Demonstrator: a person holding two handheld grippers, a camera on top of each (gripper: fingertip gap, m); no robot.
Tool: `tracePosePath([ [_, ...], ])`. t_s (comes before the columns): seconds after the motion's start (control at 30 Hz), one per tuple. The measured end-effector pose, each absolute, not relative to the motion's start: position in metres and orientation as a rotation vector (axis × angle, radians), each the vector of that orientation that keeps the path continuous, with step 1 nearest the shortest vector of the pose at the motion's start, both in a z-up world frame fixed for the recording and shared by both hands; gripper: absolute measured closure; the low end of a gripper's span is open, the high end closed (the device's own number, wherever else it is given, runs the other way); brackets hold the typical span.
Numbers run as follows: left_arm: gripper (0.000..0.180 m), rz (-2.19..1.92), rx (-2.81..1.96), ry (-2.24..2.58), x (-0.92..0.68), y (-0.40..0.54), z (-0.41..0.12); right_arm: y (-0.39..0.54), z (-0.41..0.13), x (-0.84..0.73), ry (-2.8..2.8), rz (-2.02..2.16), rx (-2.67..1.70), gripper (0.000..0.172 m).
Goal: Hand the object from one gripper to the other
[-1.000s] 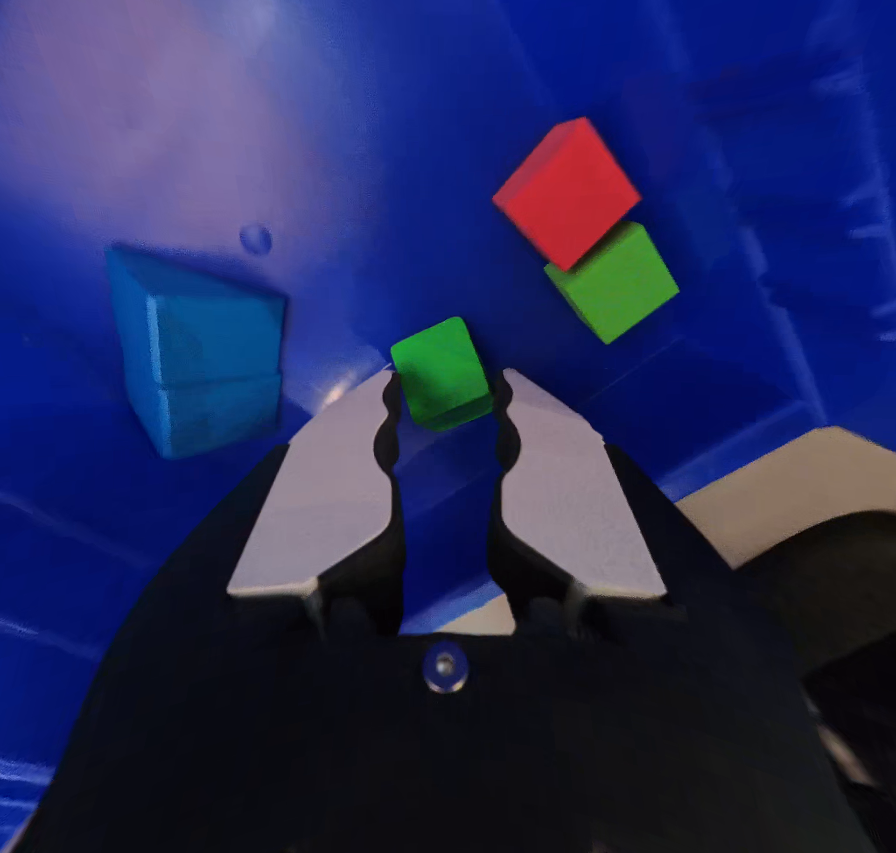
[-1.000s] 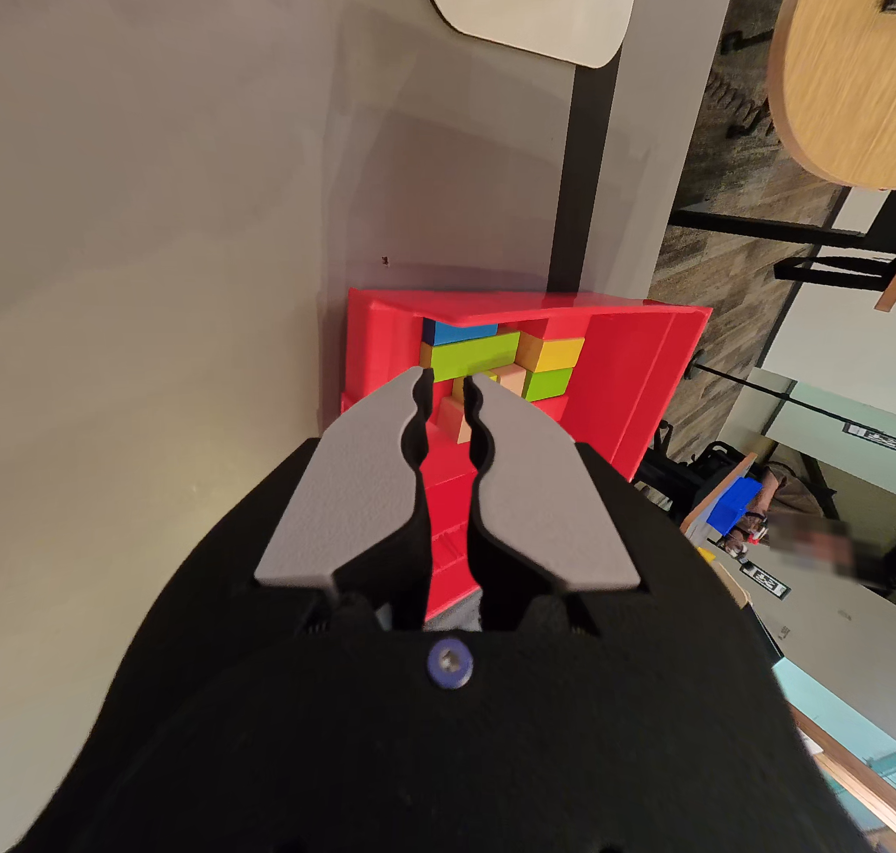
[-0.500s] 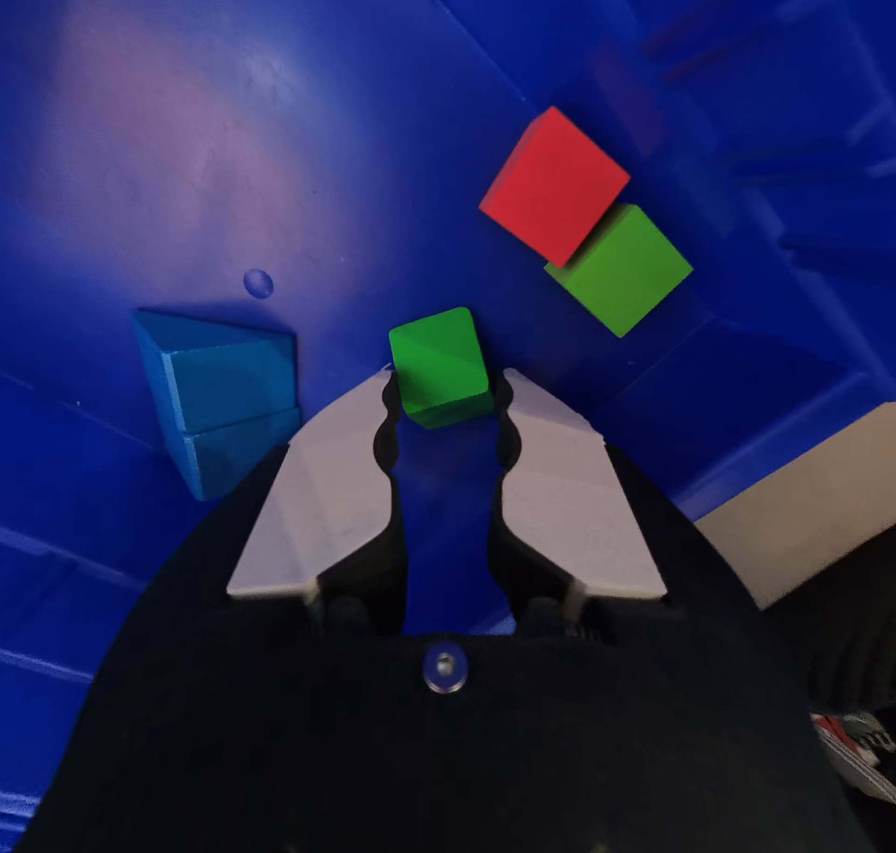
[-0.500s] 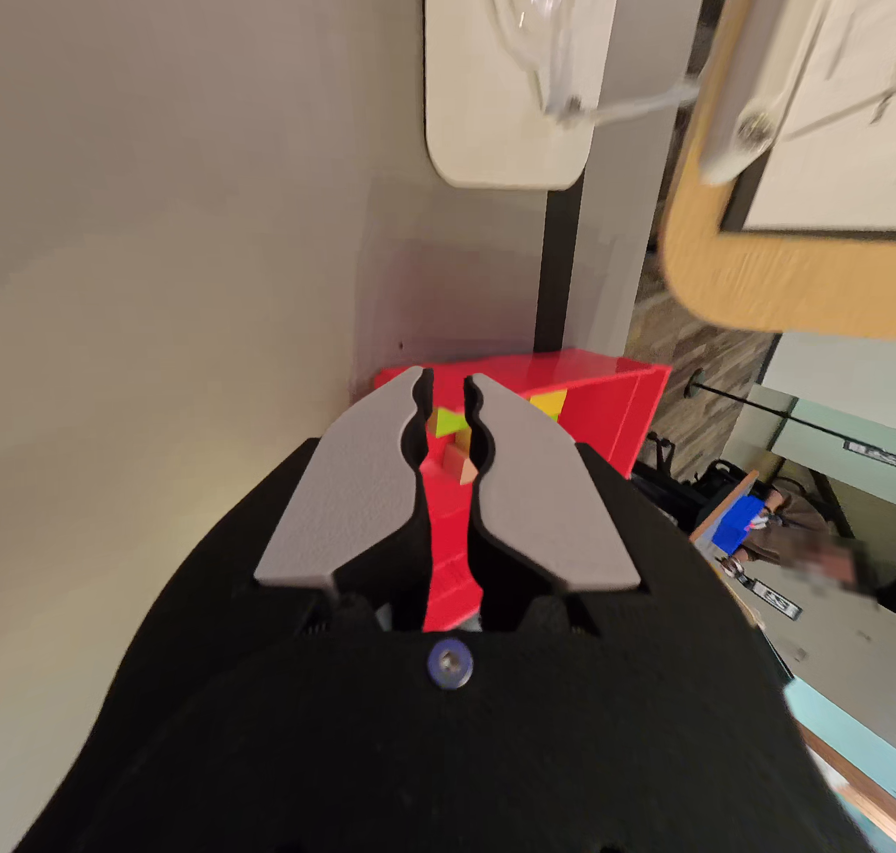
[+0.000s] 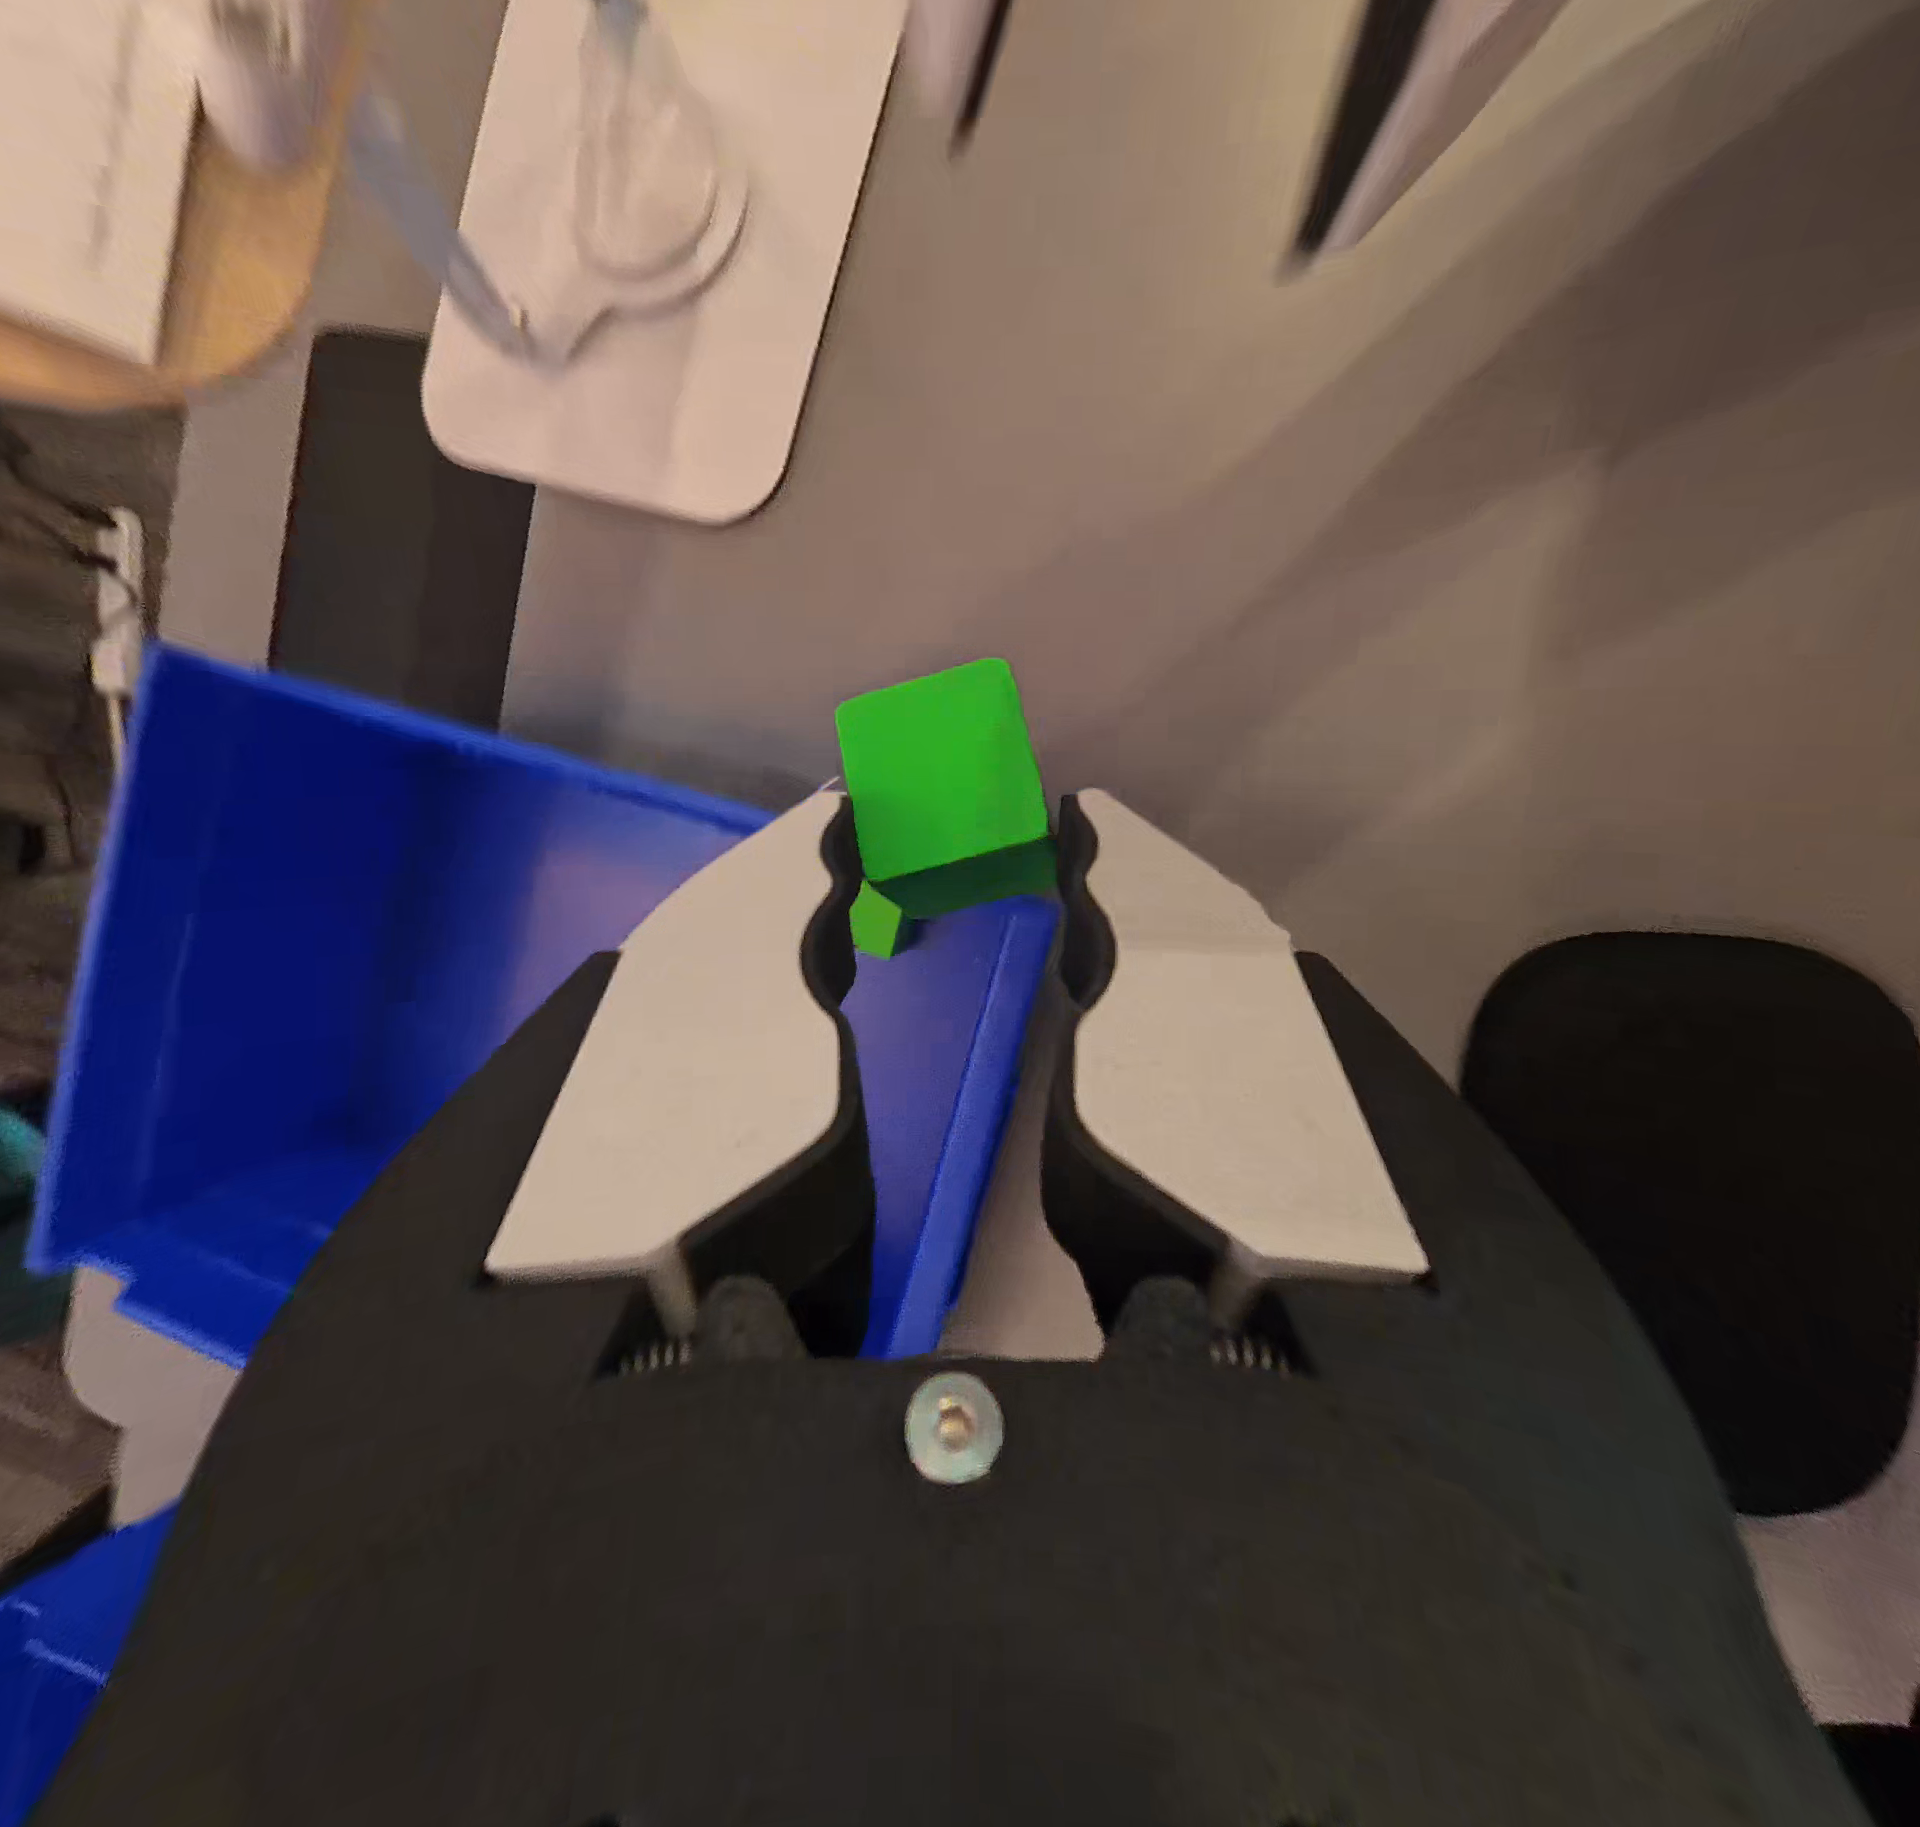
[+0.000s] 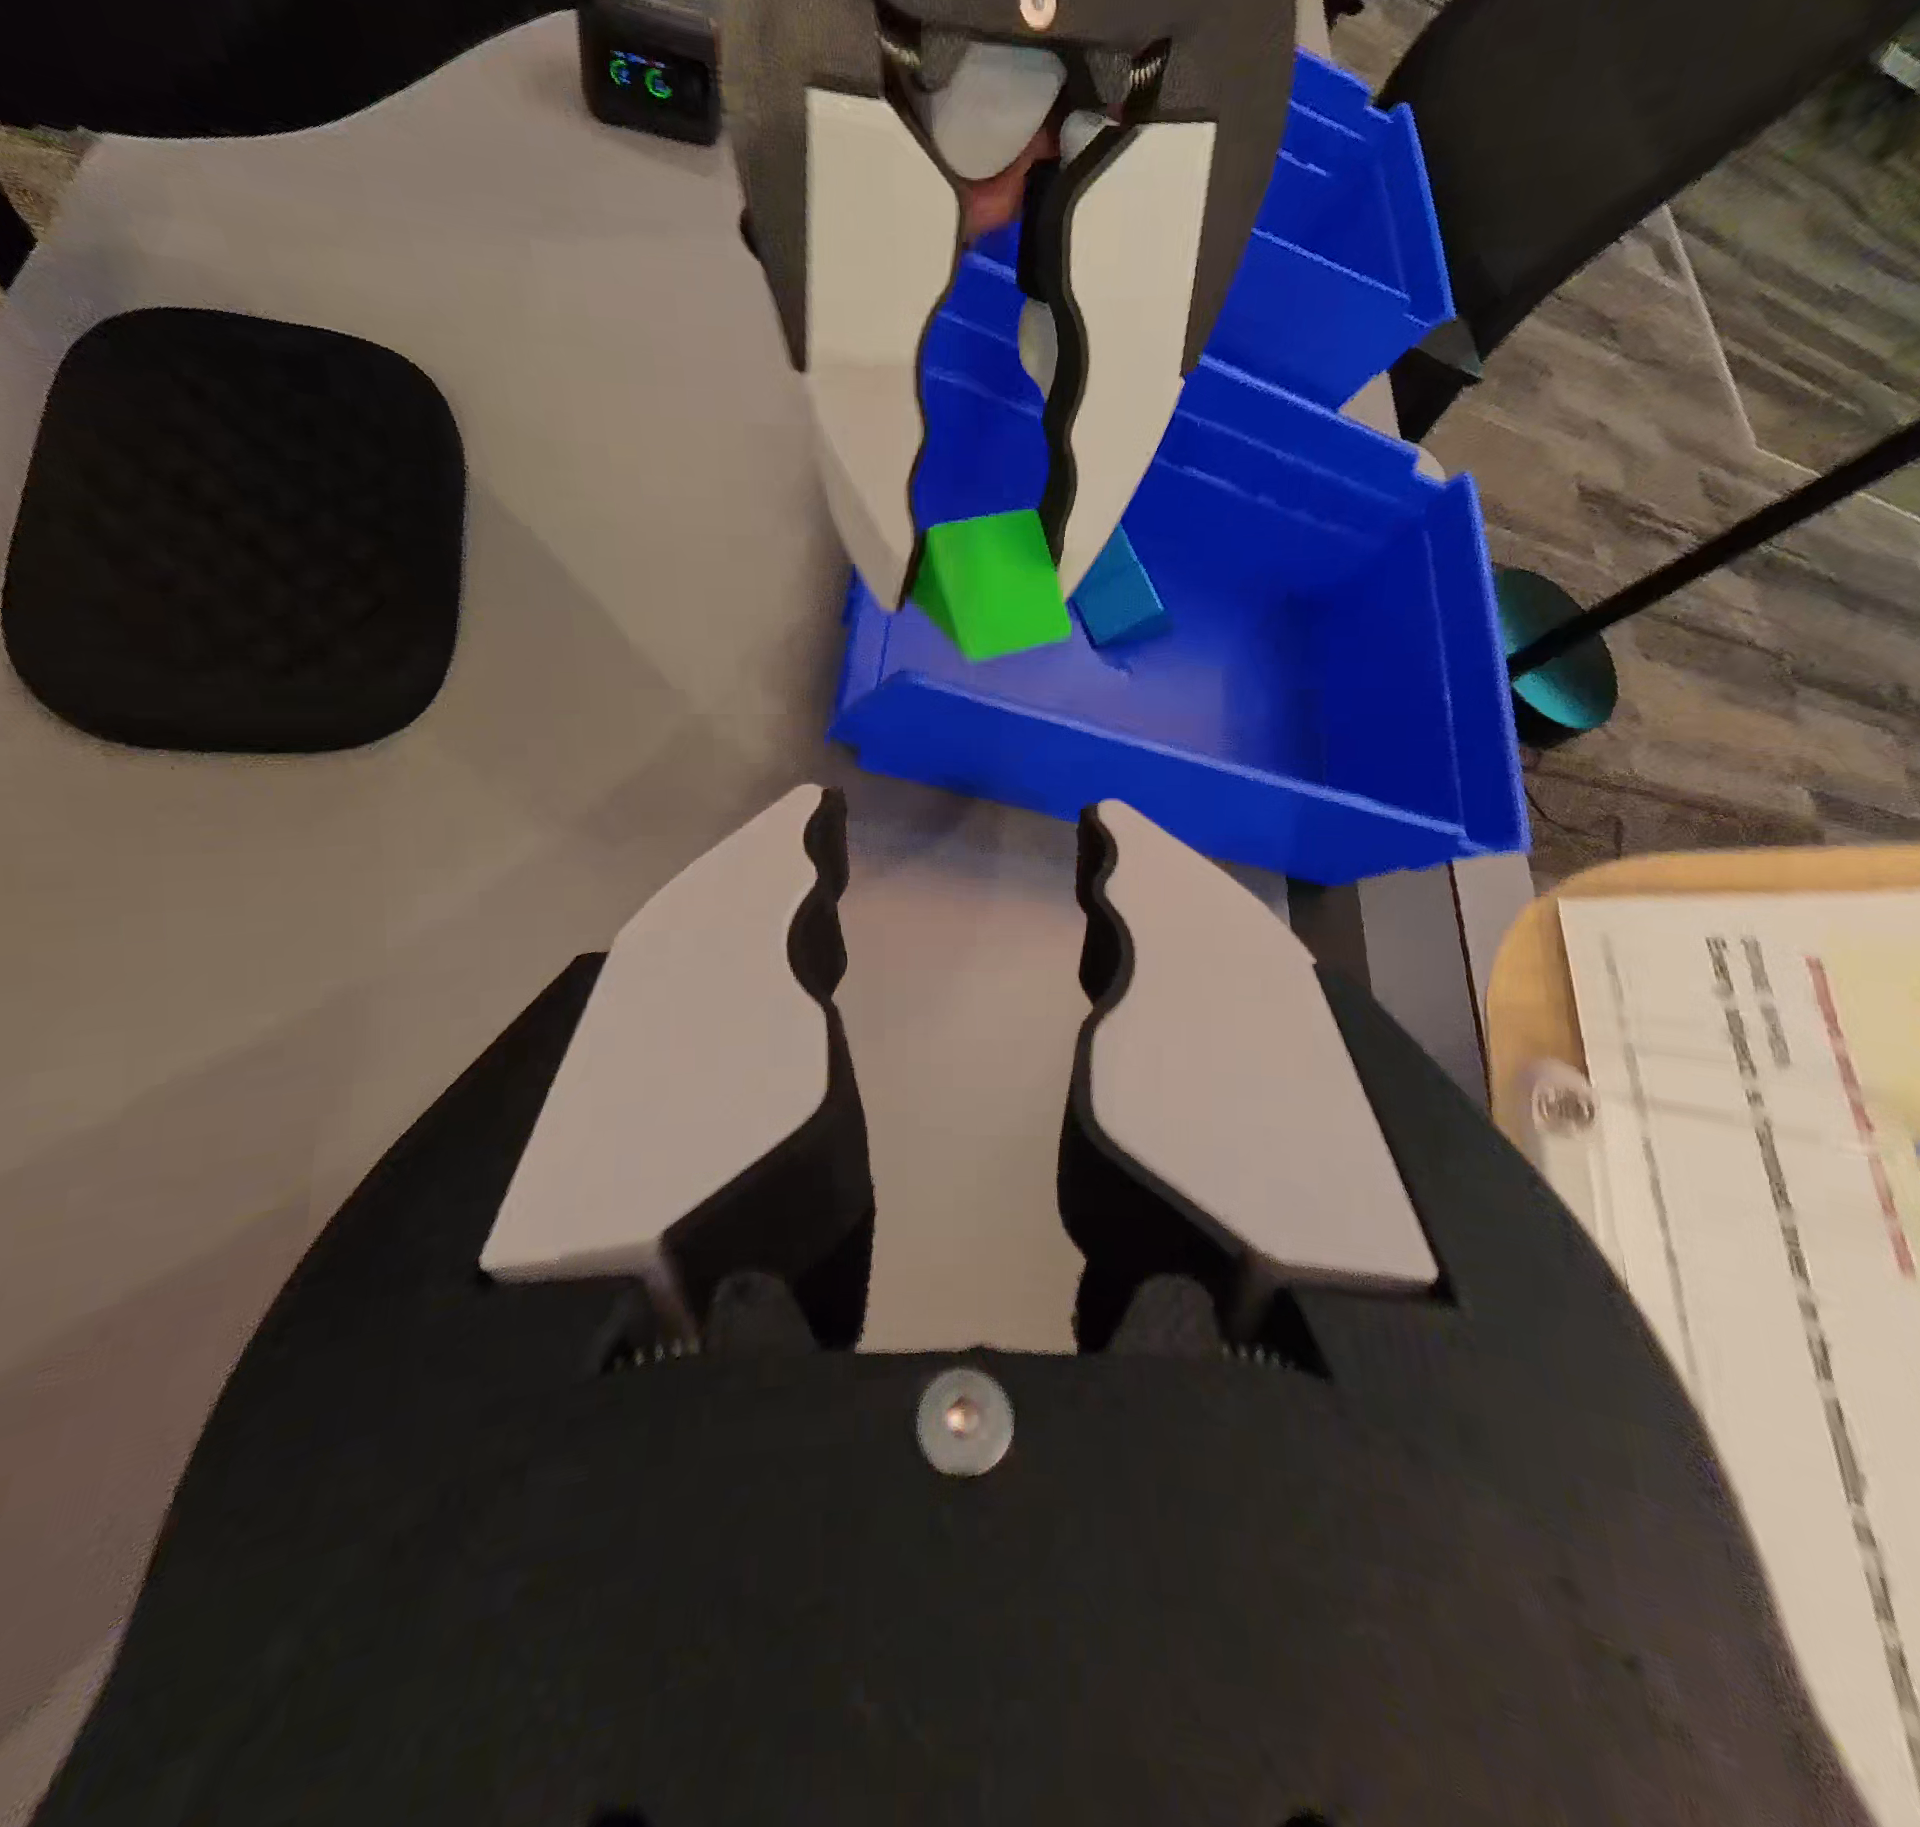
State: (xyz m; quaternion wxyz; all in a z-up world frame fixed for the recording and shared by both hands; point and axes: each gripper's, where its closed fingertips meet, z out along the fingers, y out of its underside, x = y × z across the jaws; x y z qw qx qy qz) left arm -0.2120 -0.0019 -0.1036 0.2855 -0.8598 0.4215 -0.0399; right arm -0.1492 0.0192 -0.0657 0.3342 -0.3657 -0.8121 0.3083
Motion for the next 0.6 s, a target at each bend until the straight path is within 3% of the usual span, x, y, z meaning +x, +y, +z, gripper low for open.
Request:
tracePosePath([
  [0.6,0.144,-0.07,-2.141,1.297,-0.15,0.012,-0.062,0.013,-0.049,-0.149,-2.109,1.014,-0.924,0.142],
])
